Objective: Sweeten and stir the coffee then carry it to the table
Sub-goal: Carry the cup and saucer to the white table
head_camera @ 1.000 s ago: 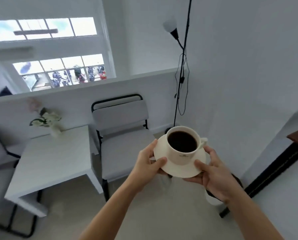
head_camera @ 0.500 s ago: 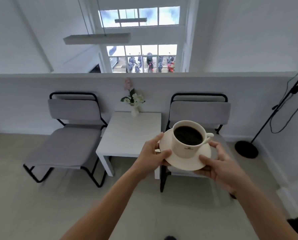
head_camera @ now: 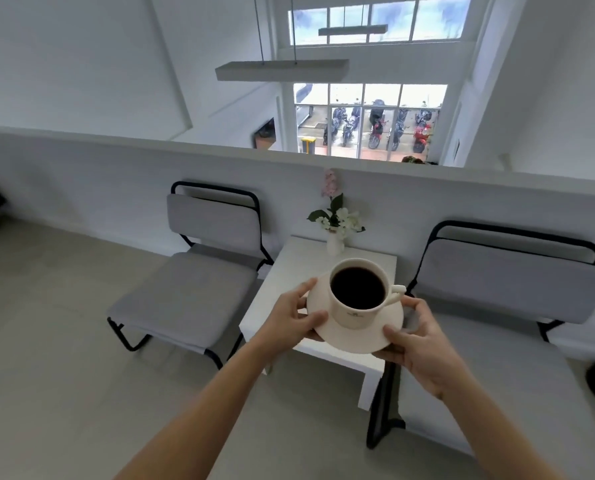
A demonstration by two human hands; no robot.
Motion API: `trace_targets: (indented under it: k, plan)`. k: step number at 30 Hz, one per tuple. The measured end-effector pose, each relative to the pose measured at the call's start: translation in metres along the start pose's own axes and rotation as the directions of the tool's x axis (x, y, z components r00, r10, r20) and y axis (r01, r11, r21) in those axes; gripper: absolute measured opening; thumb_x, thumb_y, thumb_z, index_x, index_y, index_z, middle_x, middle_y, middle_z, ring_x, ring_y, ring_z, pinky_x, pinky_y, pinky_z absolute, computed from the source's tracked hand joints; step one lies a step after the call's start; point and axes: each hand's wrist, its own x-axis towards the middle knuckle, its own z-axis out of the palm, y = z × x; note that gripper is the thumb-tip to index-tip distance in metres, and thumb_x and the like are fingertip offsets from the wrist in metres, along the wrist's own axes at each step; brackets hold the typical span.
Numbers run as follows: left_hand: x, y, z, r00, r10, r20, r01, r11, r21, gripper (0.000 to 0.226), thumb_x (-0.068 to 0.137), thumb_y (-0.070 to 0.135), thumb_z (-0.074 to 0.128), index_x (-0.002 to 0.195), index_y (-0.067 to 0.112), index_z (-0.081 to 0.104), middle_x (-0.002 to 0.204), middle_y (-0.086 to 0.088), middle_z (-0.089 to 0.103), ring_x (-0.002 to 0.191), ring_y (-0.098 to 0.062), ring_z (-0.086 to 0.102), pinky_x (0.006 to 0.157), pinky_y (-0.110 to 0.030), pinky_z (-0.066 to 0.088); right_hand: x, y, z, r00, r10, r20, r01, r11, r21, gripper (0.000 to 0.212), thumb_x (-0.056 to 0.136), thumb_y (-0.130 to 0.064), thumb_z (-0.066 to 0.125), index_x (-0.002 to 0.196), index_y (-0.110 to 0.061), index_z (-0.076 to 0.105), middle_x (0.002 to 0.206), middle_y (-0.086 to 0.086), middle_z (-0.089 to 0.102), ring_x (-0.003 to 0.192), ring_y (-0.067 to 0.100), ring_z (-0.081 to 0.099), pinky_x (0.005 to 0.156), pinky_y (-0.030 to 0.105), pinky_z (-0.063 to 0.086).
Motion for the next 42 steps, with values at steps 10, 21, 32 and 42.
trace_targets:
  k: [10, 21, 32, 42]
  plan:
    - [0.146, -0.044, -0.087, 0.991, -0.097, 0.088, 0.089, 0.992, 0.092, 0.076, 0.095, 0.004, 0.066, 0.157, 0.020, 0.026, 0.133, -0.014, 0.059, 0.101, -0.034, 0.074, 0.080, -0.043, 0.064, 0.164, 0.014, 0.051, 0.993, 0.053, -0.107, -0.050, 0.998, 0.031, 0.050, 0.096, 0.007, 0.053, 0.131, -0.025, 0.040, 0.103, 0.028, 0.067, 0.090, 0.039, 0.071, 0.063, 0.039, 0.062]
    - [0.305, -0.134, -0.147, 0.909, -0.249, 0.334, 0.185, 0.959, 0.214, 0.085, 0.093, -0.001, 0.066, 0.159, 0.029, 0.021, 0.131, -0.013, 0.055, 0.090, -0.021, 0.074, 0.089, -0.041, 0.062, 0.306, 0.067, 0.073, 0.957, 0.101, -0.273, -0.098, 0.995, 0.022, 0.052, 0.096, 0.009, 0.053, 0.133, -0.024, 0.038, 0.082, 0.023, 0.073, 0.078, 0.033, 0.072, 0.066, 0.040, 0.062]
    - [0.396, -0.259, -0.138, 0.886, -0.315, 0.340, 0.171, 0.904, 0.391, 0.085, 0.092, 0.005, 0.070, 0.158, 0.029, 0.023, 0.119, -0.002, 0.057, 0.077, -0.014, 0.066, 0.079, -0.027, 0.060, 0.417, 0.172, 0.048, 0.939, 0.169, -0.299, -0.175, 0.985, 0.005, 0.063, 0.094, -0.001, 0.060, 0.141, -0.031, 0.031, 0.100, 0.028, 0.071, 0.090, 0.035, 0.073, 0.076, 0.043, 0.063]
    - [0.445, -0.375, -0.117, 0.860, -0.368, 0.352, 0.155, 0.848, 0.507, 0.087, 0.091, 0.006, 0.071, 0.158, 0.031, 0.023, 0.119, -0.004, 0.061, 0.090, -0.024, 0.067, 0.083, -0.035, 0.060, 0.483, 0.283, 0.027, 0.915, 0.223, -0.337, -0.251, 0.967, -0.041, 0.062, 0.097, 0.003, 0.053, 0.142, -0.032, 0.028, 0.077, 0.022, 0.059, 0.077, 0.028, 0.064, 0.078, 0.043, 0.063]
